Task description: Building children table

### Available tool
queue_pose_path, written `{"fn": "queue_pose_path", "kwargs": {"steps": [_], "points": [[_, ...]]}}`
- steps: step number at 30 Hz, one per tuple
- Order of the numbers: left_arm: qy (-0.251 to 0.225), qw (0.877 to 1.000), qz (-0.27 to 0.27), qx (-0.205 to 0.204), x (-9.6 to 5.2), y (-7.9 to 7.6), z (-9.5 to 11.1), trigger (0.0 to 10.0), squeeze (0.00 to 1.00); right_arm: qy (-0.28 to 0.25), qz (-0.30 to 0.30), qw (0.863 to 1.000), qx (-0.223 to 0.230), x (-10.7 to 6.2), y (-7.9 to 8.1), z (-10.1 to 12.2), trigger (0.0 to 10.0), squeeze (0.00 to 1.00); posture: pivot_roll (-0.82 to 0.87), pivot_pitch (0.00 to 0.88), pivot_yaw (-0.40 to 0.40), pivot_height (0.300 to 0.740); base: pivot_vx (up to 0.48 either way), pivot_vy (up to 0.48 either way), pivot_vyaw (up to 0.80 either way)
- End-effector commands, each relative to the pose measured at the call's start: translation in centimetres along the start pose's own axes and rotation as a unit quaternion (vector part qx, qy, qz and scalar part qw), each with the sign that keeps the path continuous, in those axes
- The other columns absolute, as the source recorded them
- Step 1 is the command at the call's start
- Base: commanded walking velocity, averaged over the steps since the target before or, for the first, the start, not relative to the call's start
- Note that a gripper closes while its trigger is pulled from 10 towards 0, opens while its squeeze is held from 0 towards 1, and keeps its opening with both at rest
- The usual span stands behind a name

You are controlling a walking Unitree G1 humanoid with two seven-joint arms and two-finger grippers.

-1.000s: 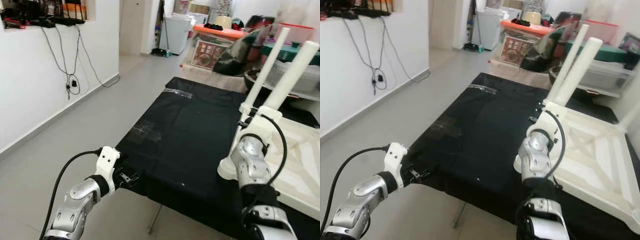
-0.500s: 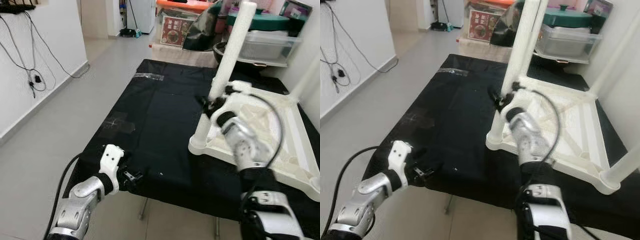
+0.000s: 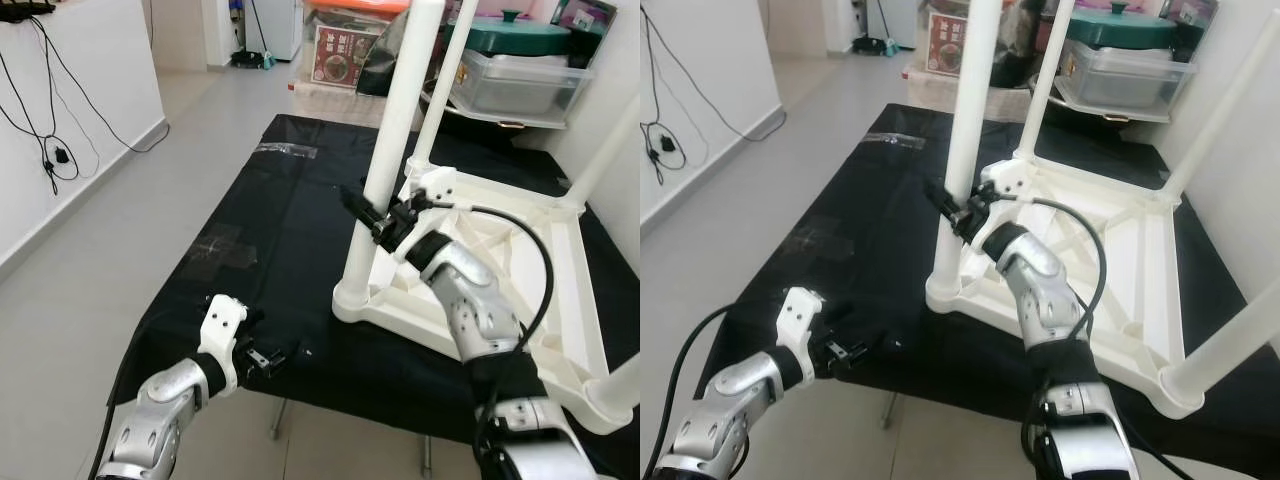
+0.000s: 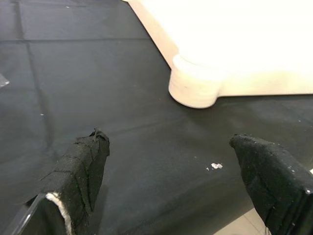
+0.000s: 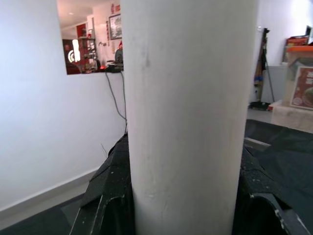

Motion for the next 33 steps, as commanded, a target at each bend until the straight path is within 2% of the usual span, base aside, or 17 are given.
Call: {"fn": "queue_pose_path", "kwargs": {"steps": [1,6,8,9,10,11,12,13,14,15,17,18,24,25,29,30,33], "points": [[0.008,1.0,-0.005,-0.002,-0.1,-0.3,-0.4,10.0,0.0,0.063,0.026,0.997,0.023,-0.3,1.9,-2.7,0.0,0.0,0.07,0.0,-0.099,0.74,0.0,0.0,0.0],[0.016,1.0,-0.014,-0.002,0.2,-0.4,-0.5,10.0,0.0,0.114,-0.043,0.992,0.043,-3.0,2.3,-4.8,0.0,0.0,0.05,0.0,-0.077,0.74,0.0,0.0,0.0],[0.017,1.0,-0.013,0.0,0.2,-0.3,-0.5,10.0,0.0,0.255,-0.267,0.929,0.019,-5.1,-1.4,-8.4,0.0,0.0,0.05,0.0,-0.079,0.74,0.0,0.0,0.0],[0.017,1.0,-0.013,0.0,0.2,-0.3,-0.5,10.0,0.0,0.255,-0.267,0.929,0.019,-5.1,-1.4,-8.4,0.0,0.0,0.05,0.0,-0.079,0.74,0.0,0.0,0.0],[0.015,1.0,-0.013,0.0,0.2,-0.3,-0.4,10.0,0.0,0.314,-0.4,0.861,0.003,-8.0,-3.4,-9.8,0.0,0.0,0.05,0.0,-0.084,0.74,0.0,0.0,0.0],[0.015,1.0,-0.013,0.0,0.2,-0.3,-0.4,10.0,0.0,0.314,-0.4,0.861,0.003,-8.0,-3.4,-9.8,0.0,0.0,0.05,0.0,-0.084,0.74,0.0,0.0,0.0],[0.014,1.0,-0.012,0.0,0.2,-0.4,-0.4,10.0,0.0,0.343,-0.484,0.805,-0.009,-10.5,-4.2,-10.4,0.0,0.0,0.06,0.0,-0.09,0.74,0.0,0.0,0.0],[0.014,1.0,-0.012,0.0,0.2,-0.4,-0.4,10.0,0.0,0.343,-0.484,0.805,-0.009,-10.5,-4.2,-10.4,0.0,0.0,0.06,0.0,-0.09,0.74,0.0,0.0,0.0],[0.014,1.0,-0.01,-0.001,0.1,-0.4,-0.5,10.0,0.0,0.345,-0.522,0.78,-0.009,-11.6,-4.3,-10.3,0.0,0.0,0.06,0.0,-0.085,0.74,0.0,0.0,0.0],[0.014,1.0,-0.009,-0.002,0.1,-0.4,-0.6,10.0,0.0,0.336,-0.532,0.777,-0.01,-11.6,-4.2,-9.7,2.2,0.0,0.06,0.0,-0.085,0.74,0.0,0.0,0.0],[0.014,1.0,-0.008,-0.002,0.1,-0.5,-0.7,10.0,0.0,0.327,-0.528,0.784,-0.01,-11.2,-4.0,-9.2,2.2,0.0,0.06,0.0,-0.085,0.74,0.0,0.0,0.0],[0.014,1.0,-0.009,-0.003,0.1,-0.5,-0.7,10.0,0.0,0.321,-0.515,0.795,-0.01,-10.6,-3.9,-8.8,10.0,0.0,0.05,0.0,-0.085,0.74,0.0,0.0,0.0],[0.014,1.0,-0.011,-0.001,0.3,-0.7,-0.6,10.0,0.0,0.287,-0.478,0.83,-0.004,-8.7,-3.3,-7.9,10.0,0.0,0.06,0.0,-0.092,0.74,0.0,0.0,0.0],[0.013,1.0,-0.009,-0.001,0.2,-0.5,-0.5,10.0,0.0,0.258,-0.449,0.856,0.003,-7.3,-2.9,-7.0,10.0,1.0,0.07,0.0,-0.095,0.74,0.0,0.0,0.0],[0.012,1.0,-0.007,-0.001,0.0,-0.3,-0.5,10.0,0.0,0.197,-0.388,0.9,0.014,-4.6,-2.6,-5.0,10.0,0.85,0.06,0.0,-0.095,0.74,0.0,0.0,0.0],[0.013,1.0,-0.006,-0.002,0.0,-0.3,-0.6,10.0,0.0,0.163,-0.349,0.923,0.018,-3.3,-3.0,-3.8,10.0,0.0,0.05,0.0,-0.089,0.74,0.0,0.0,0.0],[0.014,1.0,-0.006,-0.003,0.1,-0.3,-0.6,10.0,0.0,0.111,-0.279,0.954,0.015,-2.0,-3.6,-1.8,10.0,0.0,0.05,0.0,-0.088,0.74,0.0,0.0,0.0]]}}
Point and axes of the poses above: a point about 5 cm out from each wrist's last joint towards the gripper, its own x axis pointing out of the wrist towards the gripper, its own z axis along the axis of the wrist's last joint, y = z × x, the point moved 2 cm from there along x, pointing out of the wrist towards the gripper, and after that the axes turned 13 degrees about -x, right-handed, at the moved point
